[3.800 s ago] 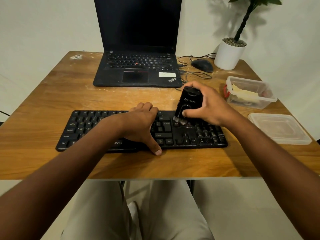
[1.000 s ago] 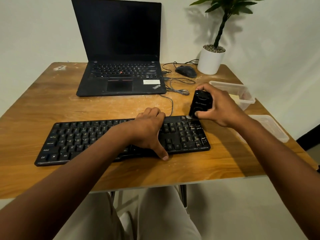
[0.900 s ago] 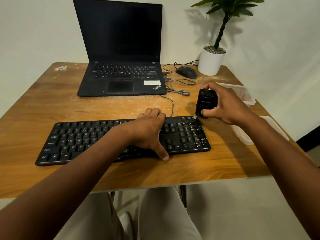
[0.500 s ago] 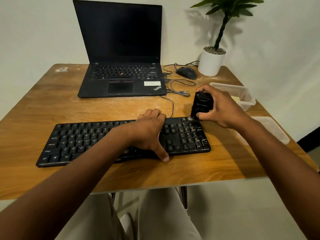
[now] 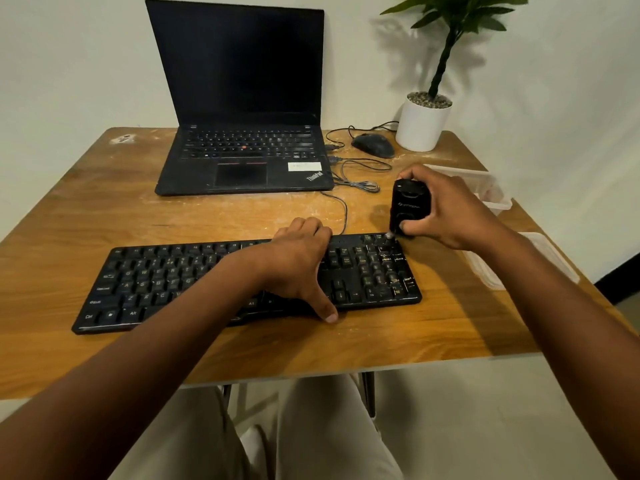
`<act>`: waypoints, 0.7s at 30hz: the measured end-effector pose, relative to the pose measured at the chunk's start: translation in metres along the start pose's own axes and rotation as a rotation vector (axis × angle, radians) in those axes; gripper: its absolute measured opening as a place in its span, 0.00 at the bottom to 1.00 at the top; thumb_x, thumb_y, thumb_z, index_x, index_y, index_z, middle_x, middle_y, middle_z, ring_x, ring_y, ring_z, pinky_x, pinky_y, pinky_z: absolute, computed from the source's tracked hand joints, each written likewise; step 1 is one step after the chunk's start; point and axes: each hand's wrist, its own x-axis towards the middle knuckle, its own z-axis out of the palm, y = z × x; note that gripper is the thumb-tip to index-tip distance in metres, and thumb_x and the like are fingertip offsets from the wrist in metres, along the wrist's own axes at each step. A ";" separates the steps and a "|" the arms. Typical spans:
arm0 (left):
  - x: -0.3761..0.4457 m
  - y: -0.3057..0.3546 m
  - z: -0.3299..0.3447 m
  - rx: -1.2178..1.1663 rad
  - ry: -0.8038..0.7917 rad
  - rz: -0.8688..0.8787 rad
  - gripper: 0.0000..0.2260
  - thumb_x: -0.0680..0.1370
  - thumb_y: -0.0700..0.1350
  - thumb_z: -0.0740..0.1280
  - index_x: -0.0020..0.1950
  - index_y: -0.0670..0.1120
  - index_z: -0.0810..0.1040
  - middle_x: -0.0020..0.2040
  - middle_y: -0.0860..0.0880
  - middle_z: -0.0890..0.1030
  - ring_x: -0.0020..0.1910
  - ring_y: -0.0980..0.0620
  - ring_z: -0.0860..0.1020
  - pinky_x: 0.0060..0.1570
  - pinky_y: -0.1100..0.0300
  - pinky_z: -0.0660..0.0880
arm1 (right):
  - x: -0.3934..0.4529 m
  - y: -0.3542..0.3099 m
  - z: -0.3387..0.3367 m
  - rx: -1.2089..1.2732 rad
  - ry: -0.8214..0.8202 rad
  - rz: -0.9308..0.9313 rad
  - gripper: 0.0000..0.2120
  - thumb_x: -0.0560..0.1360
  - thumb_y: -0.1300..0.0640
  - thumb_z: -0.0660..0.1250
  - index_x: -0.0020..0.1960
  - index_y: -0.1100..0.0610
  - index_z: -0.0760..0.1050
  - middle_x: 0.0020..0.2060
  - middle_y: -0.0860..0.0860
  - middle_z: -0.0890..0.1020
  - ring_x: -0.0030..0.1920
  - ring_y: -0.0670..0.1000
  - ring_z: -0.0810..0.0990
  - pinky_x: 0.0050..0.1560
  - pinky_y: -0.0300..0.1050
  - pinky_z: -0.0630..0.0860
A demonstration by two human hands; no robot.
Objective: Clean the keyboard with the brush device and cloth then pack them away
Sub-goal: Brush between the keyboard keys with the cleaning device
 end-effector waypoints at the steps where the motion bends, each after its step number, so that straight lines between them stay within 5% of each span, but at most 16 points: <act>1: 0.000 0.000 0.000 0.001 -0.001 -0.001 0.59 0.61 0.68 0.81 0.81 0.48 0.55 0.75 0.49 0.60 0.74 0.47 0.59 0.77 0.47 0.63 | 0.001 0.000 -0.002 0.011 0.027 0.000 0.30 0.66 0.63 0.81 0.61 0.47 0.72 0.51 0.46 0.81 0.51 0.48 0.80 0.48 0.43 0.78; 5: 0.001 0.000 0.001 -0.002 0.000 -0.005 0.59 0.60 0.69 0.81 0.81 0.48 0.56 0.74 0.50 0.61 0.73 0.48 0.59 0.76 0.47 0.63 | 0.004 -0.012 0.016 0.260 0.122 -0.007 0.29 0.67 0.63 0.82 0.61 0.48 0.72 0.52 0.42 0.79 0.51 0.39 0.80 0.46 0.31 0.78; 9: 0.001 0.000 0.000 0.002 0.000 -0.002 0.58 0.60 0.68 0.81 0.81 0.48 0.56 0.75 0.49 0.60 0.74 0.48 0.59 0.76 0.47 0.63 | 0.001 -0.010 0.030 0.223 0.043 -0.024 0.29 0.68 0.63 0.81 0.62 0.48 0.72 0.52 0.42 0.79 0.51 0.39 0.80 0.43 0.32 0.77; 14: 0.000 -0.002 0.001 -0.002 0.001 -0.001 0.59 0.60 0.69 0.81 0.80 0.49 0.56 0.75 0.50 0.60 0.74 0.48 0.59 0.77 0.45 0.63 | -0.003 -0.002 0.001 0.013 0.011 -0.002 0.30 0.67 0.62 0.81 0.62 0.46 0.72 0.51 0.46 0.81 0.51 0.49 0.81 0.49 0.46 0.80; 18: 0.001 -0.002 0.001 -0.013 0.001 -0.003 0.57 0.59 0.69 0.81 0.80 0.50 0.58 0.74 0.50 0.61 0.73 0.48 0.60 0.76 0.45 0.64 | -0.003 -0.024 0.009 0.193 0.055 -0.056 0.30 0.67 0.63 0.81 0.62 0.46 0.71 0.54 0.43 0.79 0.53 0.41 0.80 0.45 0.32 0.77; 21: 0.001 -0.002 0.000 -0.017 0.007 -0.006 0.55 0.58 0.69 0.82 0.77 0.51 0.60 0.71 0.51 0.63 0.70 0.49 0.61 0.74 0.45 0.66 | -0.004 -0.038 0.030 0.243 -0.028 -0.073 0.29 0.68 0.64 0.81 0.62 0.48 0.72 0.55 0.44 0.79 0.53 0.40 0.80 0.44 0.33 0.80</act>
